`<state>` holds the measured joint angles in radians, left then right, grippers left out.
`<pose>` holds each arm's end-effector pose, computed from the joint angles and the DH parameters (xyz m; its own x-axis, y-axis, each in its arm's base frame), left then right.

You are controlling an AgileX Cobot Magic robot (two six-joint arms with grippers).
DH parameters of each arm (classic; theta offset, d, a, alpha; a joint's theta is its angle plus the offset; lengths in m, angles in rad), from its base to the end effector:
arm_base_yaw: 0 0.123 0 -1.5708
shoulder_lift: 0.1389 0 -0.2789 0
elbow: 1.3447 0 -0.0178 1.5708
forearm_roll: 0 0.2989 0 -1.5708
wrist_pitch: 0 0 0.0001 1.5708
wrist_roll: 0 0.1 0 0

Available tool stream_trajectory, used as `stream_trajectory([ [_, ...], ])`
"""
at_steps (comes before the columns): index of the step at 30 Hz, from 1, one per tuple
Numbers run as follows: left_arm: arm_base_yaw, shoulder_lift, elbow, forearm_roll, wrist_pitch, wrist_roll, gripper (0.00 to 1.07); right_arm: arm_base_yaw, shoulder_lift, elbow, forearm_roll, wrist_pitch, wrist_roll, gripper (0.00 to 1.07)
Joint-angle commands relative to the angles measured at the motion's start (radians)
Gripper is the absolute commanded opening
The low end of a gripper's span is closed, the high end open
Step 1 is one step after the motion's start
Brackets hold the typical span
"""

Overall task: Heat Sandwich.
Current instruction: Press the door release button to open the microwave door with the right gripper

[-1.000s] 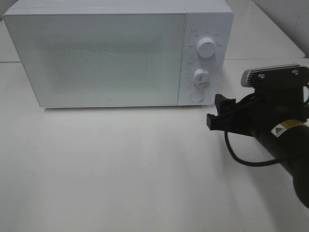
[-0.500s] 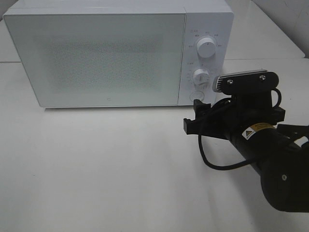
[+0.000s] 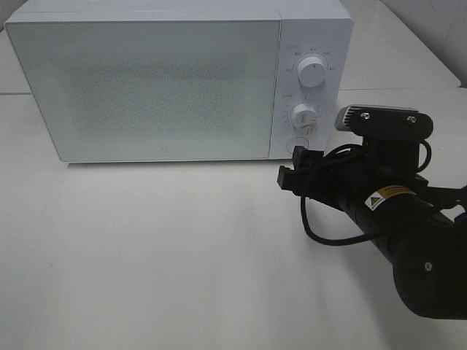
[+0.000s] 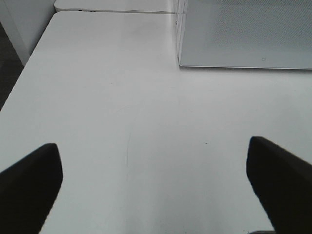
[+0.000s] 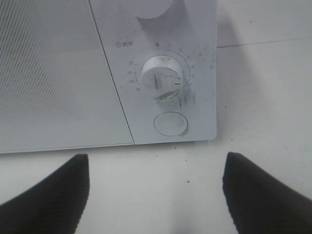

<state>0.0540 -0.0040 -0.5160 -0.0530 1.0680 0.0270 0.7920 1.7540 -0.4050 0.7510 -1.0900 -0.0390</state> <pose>0.0486 -0.0020 0.3012 -0.4435 -0.0225 -0.8960 -0.0117 0.9997 -0.0193 0.2341 0.1511 0.0838 -0.2588 0.1461 -0.9548 -0.0738 0.9826 0.1704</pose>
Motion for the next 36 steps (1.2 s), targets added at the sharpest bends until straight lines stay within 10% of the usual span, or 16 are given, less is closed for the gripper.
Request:
stream_trajectory([
  [1, 0.003, -0.008, 0.001, -0.008, 0.000, -0.004, 0.98, 0.004, -0.003, -0.008, -0.007, 0.012, 0.200, 0.74],
  [19, 0.003, -0.008, 0.001, -0.008, 0.000, -0.004, 0.98, 0.004, -0.003, -0.008, -0.006, 0.040, 1.136, 0.71],
  [36, 0.003, -0.008, 0.001, -0.008, 0.000, -0.004, 0.98, 0.004, -0.003, -0.008, 0.067, 0.118, 1.281, 0.00],
])
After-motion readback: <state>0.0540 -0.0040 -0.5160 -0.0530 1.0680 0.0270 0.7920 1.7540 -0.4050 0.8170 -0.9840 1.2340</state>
